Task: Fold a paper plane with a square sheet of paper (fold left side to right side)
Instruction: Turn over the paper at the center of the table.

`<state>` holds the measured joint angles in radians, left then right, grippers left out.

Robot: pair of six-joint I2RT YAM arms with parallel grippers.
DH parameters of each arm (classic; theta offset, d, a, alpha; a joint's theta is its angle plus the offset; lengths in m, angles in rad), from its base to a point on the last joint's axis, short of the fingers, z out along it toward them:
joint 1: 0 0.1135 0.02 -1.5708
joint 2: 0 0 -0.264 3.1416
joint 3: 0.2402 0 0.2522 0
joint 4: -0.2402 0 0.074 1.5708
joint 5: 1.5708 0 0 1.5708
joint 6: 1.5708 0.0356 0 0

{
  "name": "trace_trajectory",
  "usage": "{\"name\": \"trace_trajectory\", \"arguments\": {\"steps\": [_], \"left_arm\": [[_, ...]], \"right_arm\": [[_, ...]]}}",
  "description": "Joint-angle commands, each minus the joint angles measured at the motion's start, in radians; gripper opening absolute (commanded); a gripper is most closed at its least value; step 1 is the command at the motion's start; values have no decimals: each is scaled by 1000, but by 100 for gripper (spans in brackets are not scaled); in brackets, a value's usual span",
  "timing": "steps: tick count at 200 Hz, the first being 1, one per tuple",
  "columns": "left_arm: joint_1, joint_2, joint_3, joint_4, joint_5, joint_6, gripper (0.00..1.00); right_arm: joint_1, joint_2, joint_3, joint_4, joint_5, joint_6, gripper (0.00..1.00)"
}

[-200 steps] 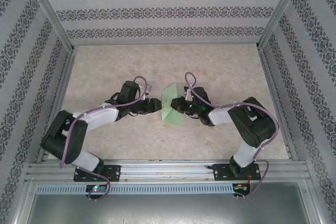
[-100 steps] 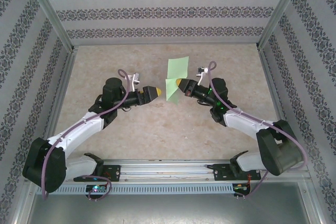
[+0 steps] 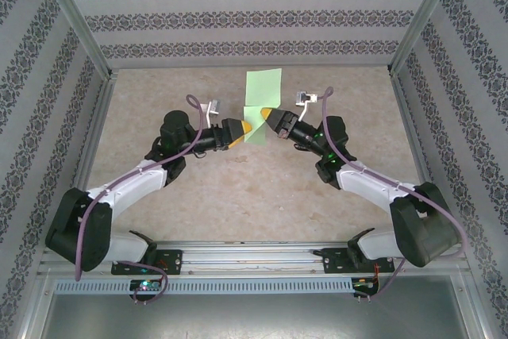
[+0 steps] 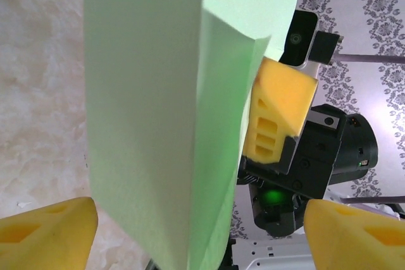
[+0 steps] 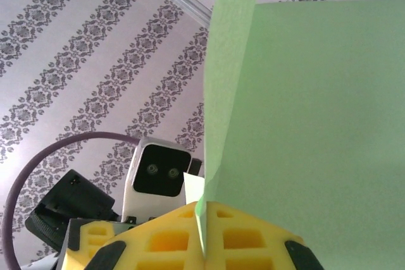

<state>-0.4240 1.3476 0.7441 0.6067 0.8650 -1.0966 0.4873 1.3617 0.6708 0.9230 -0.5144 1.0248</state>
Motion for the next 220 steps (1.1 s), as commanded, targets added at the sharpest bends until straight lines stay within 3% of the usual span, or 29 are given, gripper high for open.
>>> {"name": "trace_trajectory", "arguments": {"steps": [1, 71, 138, 175, 220], "left_arm": [[-12, 20, 43, 122, 43, -31, 77], [-13, 62, 59, 199, 66, -75, 40], [-12, 65, 60, 150, 62, -52, 22], [-12, 62, 57, 117, 61, -37, 12], [-11, 29, 66, -21, 64, 44, 2]], "right_arm": [[20, 18, 29, 73, -1, 30, 3], [43, 80, 19, 135, 28, 96, 6], [39, 83, 1, 136, 28, 95, 16], [22, 53, -30, 128, 34, 84, 26], [-27, -35, -101, 9, 46, 13, 36]]}}
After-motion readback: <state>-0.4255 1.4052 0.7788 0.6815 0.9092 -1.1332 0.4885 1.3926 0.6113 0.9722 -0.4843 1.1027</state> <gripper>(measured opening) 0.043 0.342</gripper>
